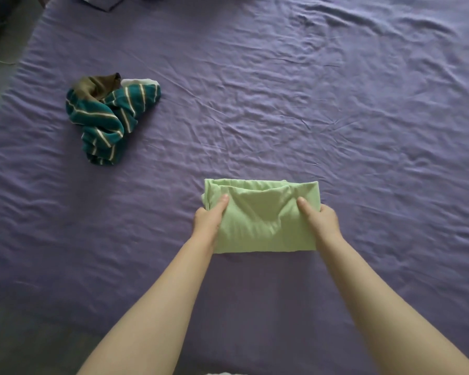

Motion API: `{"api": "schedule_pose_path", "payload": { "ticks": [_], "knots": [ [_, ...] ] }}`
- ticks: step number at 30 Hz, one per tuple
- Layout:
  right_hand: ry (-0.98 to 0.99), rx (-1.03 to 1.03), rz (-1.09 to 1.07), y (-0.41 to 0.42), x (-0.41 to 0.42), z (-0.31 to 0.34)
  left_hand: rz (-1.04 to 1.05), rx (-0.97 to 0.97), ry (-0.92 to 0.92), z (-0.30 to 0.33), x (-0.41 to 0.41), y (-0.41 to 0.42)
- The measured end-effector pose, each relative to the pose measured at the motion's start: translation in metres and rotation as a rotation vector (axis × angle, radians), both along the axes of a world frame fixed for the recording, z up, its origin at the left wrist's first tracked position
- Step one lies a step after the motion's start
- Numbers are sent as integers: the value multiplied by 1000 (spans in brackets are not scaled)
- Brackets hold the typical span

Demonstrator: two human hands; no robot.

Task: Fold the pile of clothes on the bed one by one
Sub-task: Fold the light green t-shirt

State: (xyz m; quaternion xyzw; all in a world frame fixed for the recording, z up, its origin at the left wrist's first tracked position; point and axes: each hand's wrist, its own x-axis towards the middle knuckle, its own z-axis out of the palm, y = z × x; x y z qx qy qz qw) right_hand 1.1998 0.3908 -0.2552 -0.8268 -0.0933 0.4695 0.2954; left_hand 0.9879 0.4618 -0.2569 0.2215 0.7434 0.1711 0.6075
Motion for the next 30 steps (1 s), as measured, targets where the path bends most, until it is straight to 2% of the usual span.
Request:
{"api": "schedule_pose_path", "payload": {
  "ticks": [6, 9, 11, 23, 30],
  "knots": [
    [-151, 148, 98, -64, 31, 47, -258, 285, 166, 51, 22, -43],
    [-166, 260, 69, -97, 52, 84, -292, 460, 170, 98, 42, -72],
    [-170, 320, 63, -117, 68, 111, -281, 509, 160, 128, 57, -90],
    [-230, 478, -25, -209, 152, 241, -247, 518, -175, 252, 134, -168],
    [-346, 501, -126, -288, 179, 288, -401, 480, -394, 308, 172, -213]
  ]
}}
